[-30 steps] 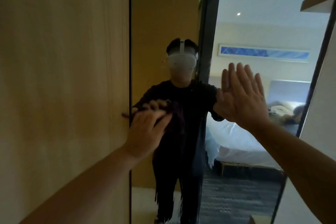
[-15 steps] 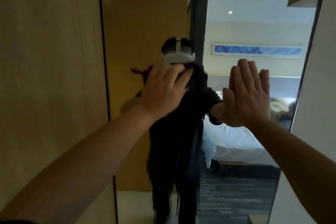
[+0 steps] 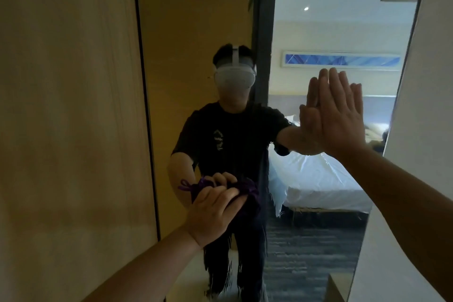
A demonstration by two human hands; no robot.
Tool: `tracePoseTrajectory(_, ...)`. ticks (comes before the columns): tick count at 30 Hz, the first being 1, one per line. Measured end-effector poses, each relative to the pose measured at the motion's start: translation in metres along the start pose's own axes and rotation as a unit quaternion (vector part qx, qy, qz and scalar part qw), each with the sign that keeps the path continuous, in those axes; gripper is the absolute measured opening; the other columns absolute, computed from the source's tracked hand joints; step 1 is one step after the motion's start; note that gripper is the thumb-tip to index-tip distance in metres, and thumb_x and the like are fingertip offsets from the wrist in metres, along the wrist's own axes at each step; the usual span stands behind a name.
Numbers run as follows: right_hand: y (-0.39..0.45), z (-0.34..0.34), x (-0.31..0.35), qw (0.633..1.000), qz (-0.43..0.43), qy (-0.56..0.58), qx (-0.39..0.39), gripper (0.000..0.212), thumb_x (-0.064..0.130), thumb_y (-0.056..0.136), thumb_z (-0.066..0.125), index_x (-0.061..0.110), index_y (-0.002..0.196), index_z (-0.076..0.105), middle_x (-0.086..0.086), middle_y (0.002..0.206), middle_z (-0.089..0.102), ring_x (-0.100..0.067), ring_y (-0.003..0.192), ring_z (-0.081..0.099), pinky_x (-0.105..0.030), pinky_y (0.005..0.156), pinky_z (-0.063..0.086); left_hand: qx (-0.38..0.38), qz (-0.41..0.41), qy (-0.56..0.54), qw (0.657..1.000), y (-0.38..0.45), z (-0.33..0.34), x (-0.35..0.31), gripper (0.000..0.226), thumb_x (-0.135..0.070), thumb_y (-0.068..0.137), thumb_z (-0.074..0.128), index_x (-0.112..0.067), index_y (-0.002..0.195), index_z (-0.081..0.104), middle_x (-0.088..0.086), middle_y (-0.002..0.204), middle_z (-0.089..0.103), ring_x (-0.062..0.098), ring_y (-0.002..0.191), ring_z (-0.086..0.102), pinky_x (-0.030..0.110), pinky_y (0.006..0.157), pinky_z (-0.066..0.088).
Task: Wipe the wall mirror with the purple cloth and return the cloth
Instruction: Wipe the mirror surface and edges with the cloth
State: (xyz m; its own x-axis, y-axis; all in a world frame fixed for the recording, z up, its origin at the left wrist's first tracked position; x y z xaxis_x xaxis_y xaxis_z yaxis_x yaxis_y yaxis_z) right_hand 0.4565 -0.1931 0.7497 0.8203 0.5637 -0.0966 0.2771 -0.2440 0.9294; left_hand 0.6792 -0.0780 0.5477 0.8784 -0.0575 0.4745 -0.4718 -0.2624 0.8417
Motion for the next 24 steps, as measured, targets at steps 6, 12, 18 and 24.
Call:
tracePoseTrajectory(6, -0.008, 0.006, -0.042, 0.998, 0.05, -0.036, 0.028, 0.069, 0.052, 0.104, 0.004, 0.008, 0.156, 0.013, -0.012, 0.165, 0.008, -0.028, 0.153, 0.001, -0.052, 0.122, -0.002, -0.052, -0.036, -0.042, 0.997, 0.068, -0.028, 0.026, 0.047, -0.02, 0.086, 0.075, -0.02, 0.129, 0.058, 0.005, 0.119, 0.053, 0.026, 0.103, 0.056, 0.041, 0.087, 0.042)
tracePoseTrajectory(12, -0.008, 0.005, -0.04, 0.998, 0.042, -0.047, 0.015, 0.066, 0.049, 0.103, 0.005, 0.011, 0.157, 0.005, -0.006, 0.165, -0.002, -0.024, 0.153, -0.007, -0.041, 0.121, -0.015, -0.173, -0.062, 0.023, 0.983, 0.259, -0.068, 0.097, 0.037, -0.018, 0.091, 0.063, -0.01, 0.126, 0.064, 0.016, 0.114, 0.063, 0.032, 0.097, 0.055, 0.041, 0.085, 0.041)
tracePoseTrajectory(18, -0.009, 0.015, -0.045, 0.999, 0.034, -0.034, 0.025, 0.061, 0.044, 0.105, 0.013, 0.019, 0.154, -0.011, -0.002, 0.164, -0.016, -0.023, 0.152, -0.016, -0.056, 0.122, 0.001, -0.123, -0.1, 0.074, 0.985, 0.363, -0.063, 0.118, 0.04, -0.03, 0.095, 0.049, -0.014, 0.129, 0.061, 0.014, 0.121, 0.06, 0.034, 0.108, 0.058, 0.044, 0.091, 0.046)
tracePoseTrajectory(24, -0.011, 0.015, -0.048, 1.0, 0.007, -0.001, -0.004, 0.059, 0.044, 0.107, 0.015, 0.016, 0.155, -0.001, -0.003, 0.165, -0.006, -0.021, 0.152, -0.016, -0.049, 0.122, -0.009, -0.112, -0.021, 0.053, 0.992, 0.268, -0.03, 0.031, 0.033, -0.023, 0.093, 0.064, -0.009, 0.123, 0.067, 0.012, 0.11, 0.064, 0.029, 0.1, 0.053, 0.039, 0.087, 0.036)
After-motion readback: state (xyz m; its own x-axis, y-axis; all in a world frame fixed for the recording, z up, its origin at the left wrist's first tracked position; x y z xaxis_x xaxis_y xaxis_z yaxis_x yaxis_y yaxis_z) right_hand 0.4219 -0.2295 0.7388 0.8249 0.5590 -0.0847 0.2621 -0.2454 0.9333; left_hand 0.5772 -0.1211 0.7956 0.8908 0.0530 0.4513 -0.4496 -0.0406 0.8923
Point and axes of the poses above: each hand's wrist, its own y-axis towards the middle knuckle, its own z-axis out of the palm, x = y × z, the point moved 6 cm from there along y, towards the middle knuckle
